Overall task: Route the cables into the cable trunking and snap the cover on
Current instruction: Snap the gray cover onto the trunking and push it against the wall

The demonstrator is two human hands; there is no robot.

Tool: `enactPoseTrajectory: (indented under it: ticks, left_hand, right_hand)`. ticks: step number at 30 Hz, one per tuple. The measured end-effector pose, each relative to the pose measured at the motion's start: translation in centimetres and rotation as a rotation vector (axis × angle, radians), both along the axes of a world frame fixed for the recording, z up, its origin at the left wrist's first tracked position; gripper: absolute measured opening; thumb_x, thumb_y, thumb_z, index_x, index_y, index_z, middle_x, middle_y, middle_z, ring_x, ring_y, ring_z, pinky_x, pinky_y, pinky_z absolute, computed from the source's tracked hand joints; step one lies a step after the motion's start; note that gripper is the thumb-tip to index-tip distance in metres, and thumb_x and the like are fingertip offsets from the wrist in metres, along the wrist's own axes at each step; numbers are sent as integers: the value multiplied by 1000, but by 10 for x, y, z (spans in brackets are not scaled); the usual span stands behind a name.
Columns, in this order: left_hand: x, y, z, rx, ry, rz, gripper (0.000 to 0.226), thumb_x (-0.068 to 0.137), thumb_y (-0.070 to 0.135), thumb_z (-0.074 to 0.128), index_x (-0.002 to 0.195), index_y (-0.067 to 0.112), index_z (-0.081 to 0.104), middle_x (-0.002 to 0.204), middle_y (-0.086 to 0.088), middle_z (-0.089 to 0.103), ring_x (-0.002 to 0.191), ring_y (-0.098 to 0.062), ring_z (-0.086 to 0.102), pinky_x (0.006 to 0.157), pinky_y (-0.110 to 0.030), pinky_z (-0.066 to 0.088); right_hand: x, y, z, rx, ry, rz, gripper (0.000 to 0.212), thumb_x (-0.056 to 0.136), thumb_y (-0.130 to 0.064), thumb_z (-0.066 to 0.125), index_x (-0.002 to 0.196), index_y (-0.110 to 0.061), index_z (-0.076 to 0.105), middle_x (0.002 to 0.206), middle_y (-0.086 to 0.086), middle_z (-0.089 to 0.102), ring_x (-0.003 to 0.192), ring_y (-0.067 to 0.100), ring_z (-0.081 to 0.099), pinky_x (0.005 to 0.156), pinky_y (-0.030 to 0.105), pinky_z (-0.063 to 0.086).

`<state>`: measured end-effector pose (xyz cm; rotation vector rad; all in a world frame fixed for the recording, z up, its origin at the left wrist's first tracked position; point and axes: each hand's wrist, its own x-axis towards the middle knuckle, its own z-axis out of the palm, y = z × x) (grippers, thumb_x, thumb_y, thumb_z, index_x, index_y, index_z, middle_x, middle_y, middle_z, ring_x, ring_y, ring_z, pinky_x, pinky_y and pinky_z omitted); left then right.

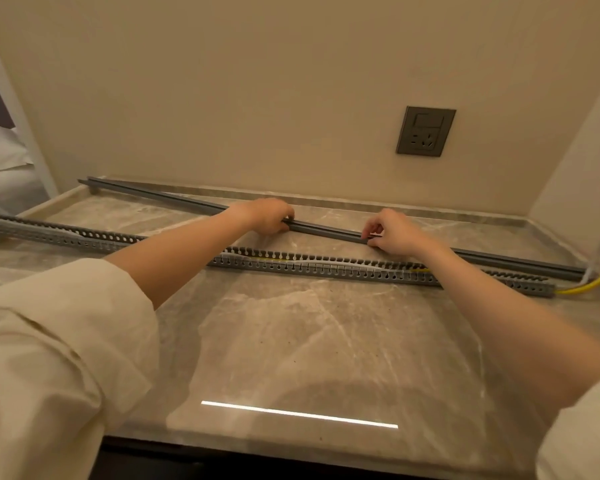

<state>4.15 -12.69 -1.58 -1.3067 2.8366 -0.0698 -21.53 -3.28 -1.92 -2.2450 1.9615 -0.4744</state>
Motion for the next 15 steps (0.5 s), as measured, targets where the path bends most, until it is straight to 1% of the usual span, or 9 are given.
enactPoseTrajectory:
  ticks: [1, 4, 5, 6, 7, 9, 11, 13, 15]
  left_hand:
    - [2, 1, 0, -28, 17, -5, 30, 92, 19, 54, 122, 12, 56, 120, -11, 60, 106, -26, 56, 89, -36, 43]
    - [9, 3, 2, -60, 15, -14, 29, 90, 14, 56, 118, 11, 57, 117, -11, 59, 105, -27, 55, 86, -34, 43]
    - [11, 4, 4, -75, -3, -26, 27, 90, 15, 57, 117, 10, 57, 116, -11, 58, 103, -27, 54, 85, -34, 43]
    - [14, 5, 5, -104, -22, -42, 25, 90, 16, 57, 114, 10, 57, 113, -12, 57, 100, -25, 53, 82, -33, 42]
    - [17, 6, 6, -146, -36, -55, 22, 90, 16, 56, 111, 10, 56, 111, -12, 55, 96, -24, 51, 80, -33, 42]
    - [26, 7, 11, -249, -28, -56, 18, 89, 10, 55, 107, 8, 53, 107, -12, 54, 90, -20, 47, 76, -31, 42]
    - [37, 9, 16, -355, -13, -52, 22, 86, 0, 53, 107, 7, 49, 104, -13, 53, 86, -18, 41, 73, -30, 41]
    - [48, 11, 21, -451, -21, -71, 29, 83, -6, 51, 109, 7, 46, 100, -13, 50, 81, -18, 38, 67, -31, 42]
    - [57, 14, 26, -504, -43, -58, 28, 82, -9, 47, 105, 7, 43, 89, -11, 50, 71, -19, 38, 57, -29, 37]
  right_hand:
    - [-1, 0, -1, -22, 9, -6, 12, 82, -9, 69, 90, -17, 68, 107, 8, 62, 101, 21, 57, 83, 31, 45]
    - [-4, 3, -2, 0, -7, -46, 37, 82, -17, 69, 117, -14, 57, 118, 9, 55, 109, 23, 54, 91, 35, 45]
    - [-7, 5, -2, 25, -8, -52, 41, 83, -19, 68, 121, -13, 54, 120, 9, 55, 109, 24, 54, 93, 36, 45]
    - [-10, 7, -1, 49, 3, -50, 40, 84, -20, 67, 121, -11, 55, 118, 8, 57, 107, 24, 56, 92, 37, 46]
    - [-14, 8, 0, 67, 17, -42, 33, 85, -20, 65, 116, -11, 58, 114, 8, 60, 101, 24, 57, 88, 37, 48]
    - [-20, 12, 3, 70, 29, -38, 15, 86, -18, 62, 99, -10, 61, 98, 8, 63, 85, 24, 58, 74, 35, 45]
    - [-25, 15, 8, 43, 49, -65, 6, 87, -14, 58, 89, -8, 60, 87, 8, 61, 80, 26, 56, 70, 34, 43]
    - [-27, 19, 11, 45, 40, -87, 9, 90, -13, 55, 84, -10, 61, 82, 7, 61, 77, 25, 57, 70, 35, 44]
    - [-27, 21, 12, 40, -1, -94, 16, 92, -15, 54, 78, -12, 60, 74, 4, 59, 71, 22, 55, 64, 32, 43]
